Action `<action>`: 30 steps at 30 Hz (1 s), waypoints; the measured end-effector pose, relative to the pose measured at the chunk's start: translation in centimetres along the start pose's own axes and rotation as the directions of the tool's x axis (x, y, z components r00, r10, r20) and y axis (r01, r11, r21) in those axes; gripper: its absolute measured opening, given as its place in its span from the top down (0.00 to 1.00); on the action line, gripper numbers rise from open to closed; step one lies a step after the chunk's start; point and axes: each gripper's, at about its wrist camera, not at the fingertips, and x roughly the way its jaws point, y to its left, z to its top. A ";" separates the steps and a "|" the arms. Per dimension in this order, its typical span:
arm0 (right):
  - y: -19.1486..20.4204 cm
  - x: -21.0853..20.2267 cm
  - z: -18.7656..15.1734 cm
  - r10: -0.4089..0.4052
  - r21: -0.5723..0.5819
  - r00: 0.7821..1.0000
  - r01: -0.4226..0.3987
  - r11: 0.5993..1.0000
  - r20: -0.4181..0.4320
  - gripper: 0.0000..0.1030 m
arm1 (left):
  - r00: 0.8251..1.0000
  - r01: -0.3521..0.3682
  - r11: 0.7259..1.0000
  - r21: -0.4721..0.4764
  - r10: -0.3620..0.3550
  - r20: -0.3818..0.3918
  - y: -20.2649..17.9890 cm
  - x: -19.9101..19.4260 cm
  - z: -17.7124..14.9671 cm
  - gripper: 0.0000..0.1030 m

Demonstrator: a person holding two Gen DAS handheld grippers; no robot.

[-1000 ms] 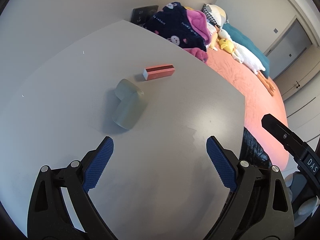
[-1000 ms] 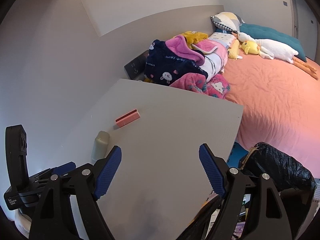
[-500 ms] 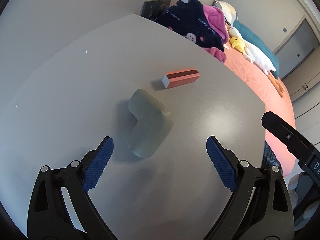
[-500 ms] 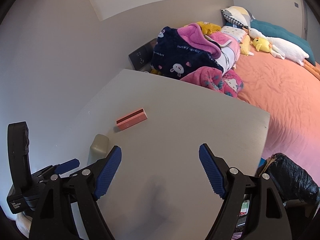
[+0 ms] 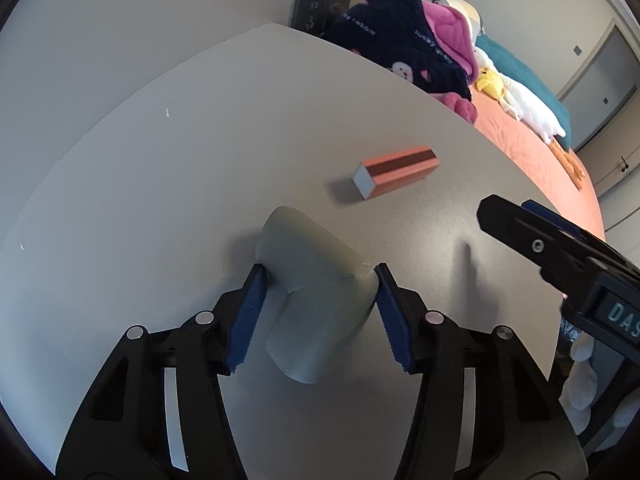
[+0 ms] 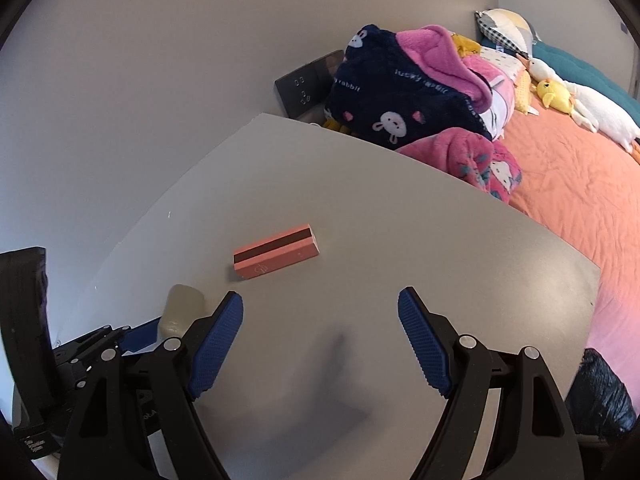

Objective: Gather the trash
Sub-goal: 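Grasp the grey-green foam piece with the left gripper while the right grasps the pink block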

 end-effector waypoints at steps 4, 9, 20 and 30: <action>0.6 1.4 0.5 0.007 -0.022 1.000 -0.008 1.000 -0.013 0.22 | 0.999 -0.030 1.000 -0.009 0.030 0.031 1.1 -0.5 0.4 0.50; 1.6 3.0 0.9 0.013 -0.052 0.999 -0.014 0.999 -0.029 0.22 | 0.998 -0.043 0.998 -0.043 0.046 0.051 2.7 -1.3 1.0 0.50; 4.0 5.9 1.7 -0.032 -0.142 0.998 0.025 0.990 -0.048 0.21 | 0.996 -0.060 0.996 -0.068 0.065 0.059 4.3 -1.8 1.0 0.50; 4.4 6.2 1.9 -0.017 -0.165 0.997 0.004 0.986 -0.076 0.35 | 0.997 -0.049 0.996 -0.074 0.054 0.062 4.5 -2.0 0.8 0.50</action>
